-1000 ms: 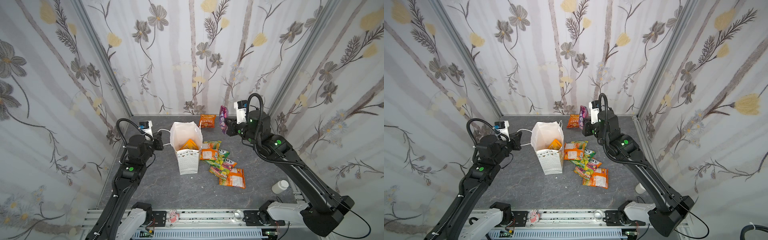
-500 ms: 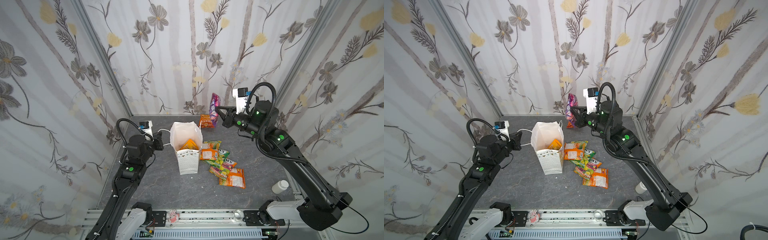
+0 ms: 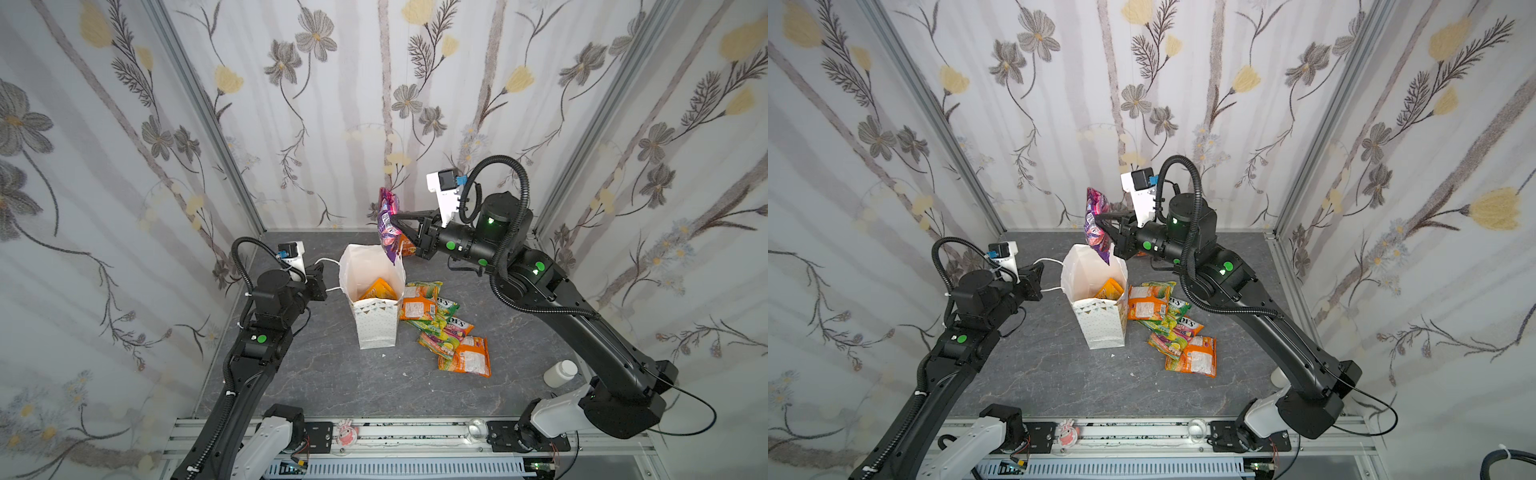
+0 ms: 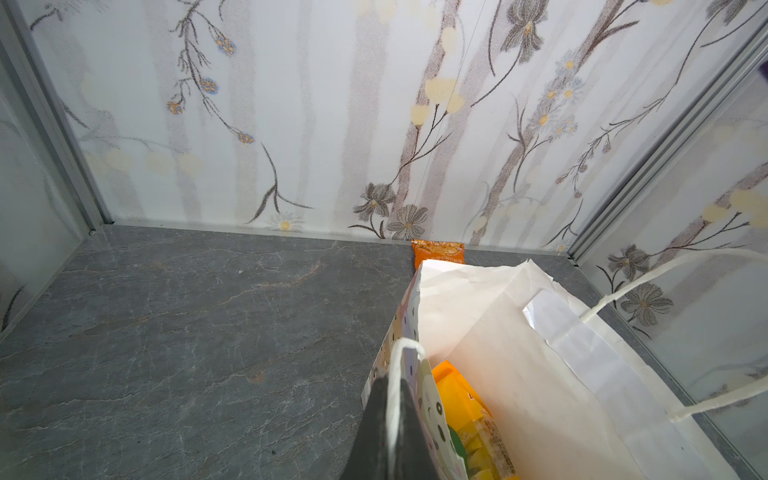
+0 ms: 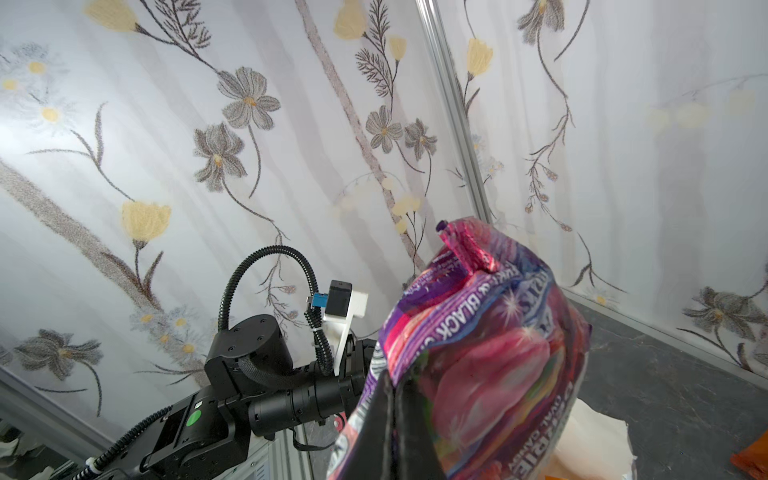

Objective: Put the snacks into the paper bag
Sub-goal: 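Lower the purple bag into the paper bag and open the right gripper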

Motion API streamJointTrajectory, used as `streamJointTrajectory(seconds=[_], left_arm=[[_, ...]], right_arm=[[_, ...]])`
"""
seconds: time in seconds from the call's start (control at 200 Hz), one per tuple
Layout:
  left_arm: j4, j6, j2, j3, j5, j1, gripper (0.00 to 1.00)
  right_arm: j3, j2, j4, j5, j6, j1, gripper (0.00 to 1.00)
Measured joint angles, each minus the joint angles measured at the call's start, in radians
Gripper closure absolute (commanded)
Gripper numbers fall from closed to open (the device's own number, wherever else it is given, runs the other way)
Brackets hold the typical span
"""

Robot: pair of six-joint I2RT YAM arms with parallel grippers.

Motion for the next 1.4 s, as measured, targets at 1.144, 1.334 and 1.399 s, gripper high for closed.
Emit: streamJointTrajectory(seconds=[1.144,1.334,1.399], left_arm=[[0.015,0.000,-0.040,-0.010,0.000,0.000,1.00],[0.017,0.000,-0.040,-0.010,0.000,0.000,1.00],[0.017,0.000,-0.040,-0.010,0.000,0.000,1.00]], right_arm=[[-0.240,0.129,0.152,0.005,0.075,0.068,1.00],[-0.275,0.180,0.180,-0.041,0.122,0.044,1.00],[-0.282,0.190,0.190,-0.055,0.131,0.039,1.00]])
